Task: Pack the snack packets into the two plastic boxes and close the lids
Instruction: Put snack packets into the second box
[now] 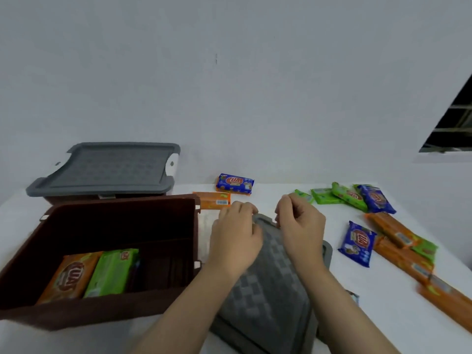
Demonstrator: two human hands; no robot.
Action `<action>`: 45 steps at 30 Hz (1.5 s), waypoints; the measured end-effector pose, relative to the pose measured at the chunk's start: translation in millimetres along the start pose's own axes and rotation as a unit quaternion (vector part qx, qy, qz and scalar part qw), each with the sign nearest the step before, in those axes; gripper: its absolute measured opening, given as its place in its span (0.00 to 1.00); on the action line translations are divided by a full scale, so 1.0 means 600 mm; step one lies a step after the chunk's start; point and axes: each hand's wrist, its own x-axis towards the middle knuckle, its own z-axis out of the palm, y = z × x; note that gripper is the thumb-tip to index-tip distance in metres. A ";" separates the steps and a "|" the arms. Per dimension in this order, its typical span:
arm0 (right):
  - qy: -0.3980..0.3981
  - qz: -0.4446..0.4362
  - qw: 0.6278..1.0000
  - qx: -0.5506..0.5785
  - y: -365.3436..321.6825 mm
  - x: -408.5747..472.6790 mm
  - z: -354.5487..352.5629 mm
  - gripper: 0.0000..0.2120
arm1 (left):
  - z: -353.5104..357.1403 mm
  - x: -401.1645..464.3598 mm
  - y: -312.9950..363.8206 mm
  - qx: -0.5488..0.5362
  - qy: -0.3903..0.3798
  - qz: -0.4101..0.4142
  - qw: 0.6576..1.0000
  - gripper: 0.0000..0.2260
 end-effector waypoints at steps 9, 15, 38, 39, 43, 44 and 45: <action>-0.240 0.096 0.939 -0.225 0.201 0.161 -0.031 0.13 | 0.151 0.137 -0.036 0.126 -0.034 -0.160 0.978 0.19; -0.375 0.143 0.832 -0.384 0.281 0.187 -0.015 0.21 | 0.155 0.175 -0.140 0.182 -0.092 -0.262 0.943 0.30; -0.129 0.187 0.954 0.195 0.150 0.111 -0.039 0.23 | 0.134 0.118 0.002 -0.243 0.115 -0.137 0.953 0.16; -0.114 0.205 0.937 0.258 0.132 0.105 -0.036 0.24 | 0.124 0.109 0.019 -0.291 0.121 -0.140 0.939 0.16; -0.058 0.286 0.840 0.456 0.069 0.086 -0.031 0.21 | 0.096 0.080 0.055 -0.471 0.149 -0.203 0.845 0.26; -0.042 0.292 0.839 0.457 0.058 0.080 -0.031 0.18 | 0.085 0.073 0.058 -0.485 0.160 -0.210 0.834 0.24; -0.027 0.294 0.842 0.451 0.045 0.072 -0.030 0.14 | 0.071 0.065 0.058 -0.495 0.173 -0.212 0.825 0.18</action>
